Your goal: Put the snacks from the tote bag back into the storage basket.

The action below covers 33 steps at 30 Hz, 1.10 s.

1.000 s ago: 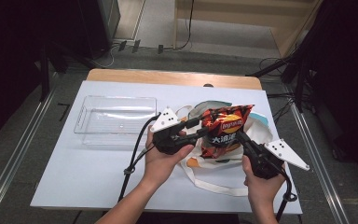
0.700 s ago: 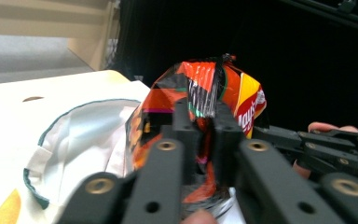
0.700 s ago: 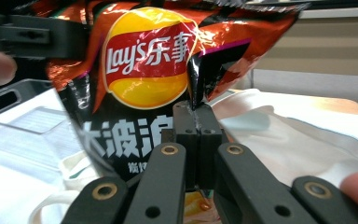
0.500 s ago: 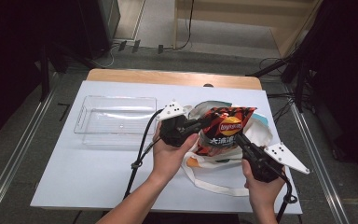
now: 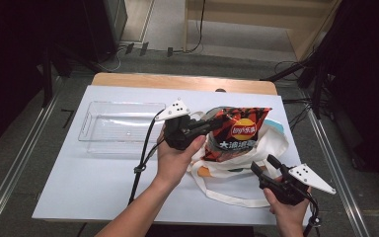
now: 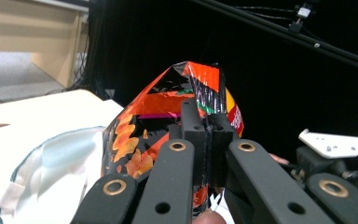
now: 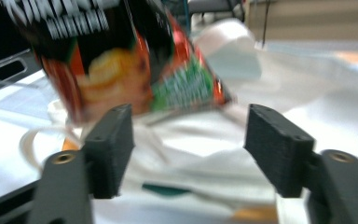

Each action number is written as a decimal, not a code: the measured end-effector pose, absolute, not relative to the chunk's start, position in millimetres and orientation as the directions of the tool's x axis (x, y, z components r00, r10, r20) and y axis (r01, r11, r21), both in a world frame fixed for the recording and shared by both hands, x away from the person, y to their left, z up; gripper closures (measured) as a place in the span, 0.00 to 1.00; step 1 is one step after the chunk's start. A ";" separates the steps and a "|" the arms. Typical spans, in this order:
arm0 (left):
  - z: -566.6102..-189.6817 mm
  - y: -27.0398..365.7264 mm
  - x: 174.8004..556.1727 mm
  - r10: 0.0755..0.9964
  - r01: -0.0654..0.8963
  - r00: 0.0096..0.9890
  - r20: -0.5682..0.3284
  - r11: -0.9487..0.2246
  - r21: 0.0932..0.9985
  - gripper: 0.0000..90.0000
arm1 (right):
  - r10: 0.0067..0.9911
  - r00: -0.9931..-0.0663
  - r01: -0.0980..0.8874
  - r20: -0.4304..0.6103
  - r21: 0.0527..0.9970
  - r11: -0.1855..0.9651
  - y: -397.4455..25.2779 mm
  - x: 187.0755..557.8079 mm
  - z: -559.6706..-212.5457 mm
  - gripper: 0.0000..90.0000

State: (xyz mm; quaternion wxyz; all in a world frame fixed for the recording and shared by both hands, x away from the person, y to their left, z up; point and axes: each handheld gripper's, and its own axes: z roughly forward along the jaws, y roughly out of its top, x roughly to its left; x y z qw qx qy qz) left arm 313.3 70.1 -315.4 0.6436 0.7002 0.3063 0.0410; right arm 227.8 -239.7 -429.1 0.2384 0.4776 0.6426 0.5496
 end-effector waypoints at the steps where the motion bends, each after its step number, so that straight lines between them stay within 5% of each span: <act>1: -313.3 70.2 313.1 0.482 0.373 0.810 -0.334 0.018 0.928 1.00 | 0.877 -0.429 0.355 0.217 0.933 -0.058 -240.5 227.3 -430.5 0.30; 8: -299.8 75.0 313.9 0.472 0.342 0.824 -0.314 0.027 0.939 1.00 | 0.871 -0.420 0.407 0.253 0.911 -0.069 -241.4 227.4 -437.1 0.15; 33: -279.4 149.2 317.9 0.554 0.280 0.794 -0.252 0.035 0.959 1.00 | 0.869 -0.436 0.432 0.234 0.901 -0.025 -227.1 228.5 -447.0 0.16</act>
